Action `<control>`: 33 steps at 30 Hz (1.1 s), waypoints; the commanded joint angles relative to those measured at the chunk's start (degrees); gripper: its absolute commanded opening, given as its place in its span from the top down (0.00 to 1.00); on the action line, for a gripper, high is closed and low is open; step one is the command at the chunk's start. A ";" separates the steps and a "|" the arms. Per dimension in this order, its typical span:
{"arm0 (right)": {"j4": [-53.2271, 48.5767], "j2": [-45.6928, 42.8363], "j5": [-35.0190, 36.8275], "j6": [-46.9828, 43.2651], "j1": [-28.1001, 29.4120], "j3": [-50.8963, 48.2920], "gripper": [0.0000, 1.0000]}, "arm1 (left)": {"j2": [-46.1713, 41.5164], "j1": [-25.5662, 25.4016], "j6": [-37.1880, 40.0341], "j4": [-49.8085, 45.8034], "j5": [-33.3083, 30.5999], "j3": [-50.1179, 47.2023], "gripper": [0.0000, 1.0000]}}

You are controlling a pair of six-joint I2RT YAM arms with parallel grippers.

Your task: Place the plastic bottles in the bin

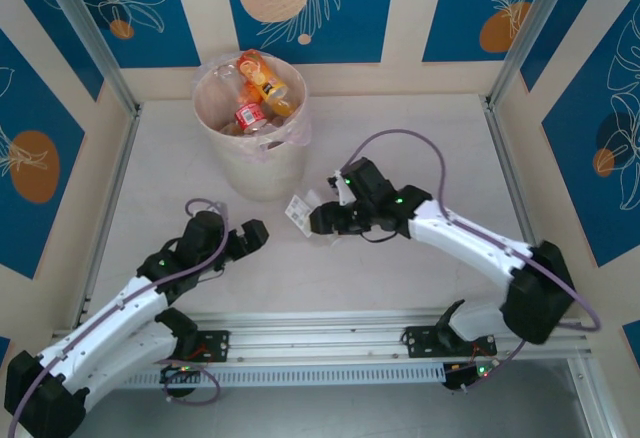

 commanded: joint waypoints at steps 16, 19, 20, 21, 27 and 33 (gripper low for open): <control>-21.58 8.01 8.87 -15.93 -0.70 50.35 0.69 | 1.21 0.54 3.96 -7.16 -8.31 4.58 0.01; -20.72 17.35 8.80 -17.69 -0.75 61.65 0.69 | 0.45 0.54 3.70 -7.24 -8.40 4.67 0.00; -20.43 20.45 8.55 -18.04 -0.80 65.16 0.70 | 0.19 0.58 3.62 -7.34 -8.47 4.76 0.00; -20.45 24.22 7.99 -18.33 -0.75 69.72 0.69 | -0.08 0.58 3.53 -7.44 -8.51 4.82 0.01; -19.05 43.36 4.77 -18.31 -0.46 93.77 0.69 | -1.07 0.54 3.44 -7.97 -8.86 5.11 0.00; -8.87 50.40 3.74 -15.77 0.52 95.03 0.70 | -1.69 0.54 3.10 -9.43 -9.03 4.76 0.01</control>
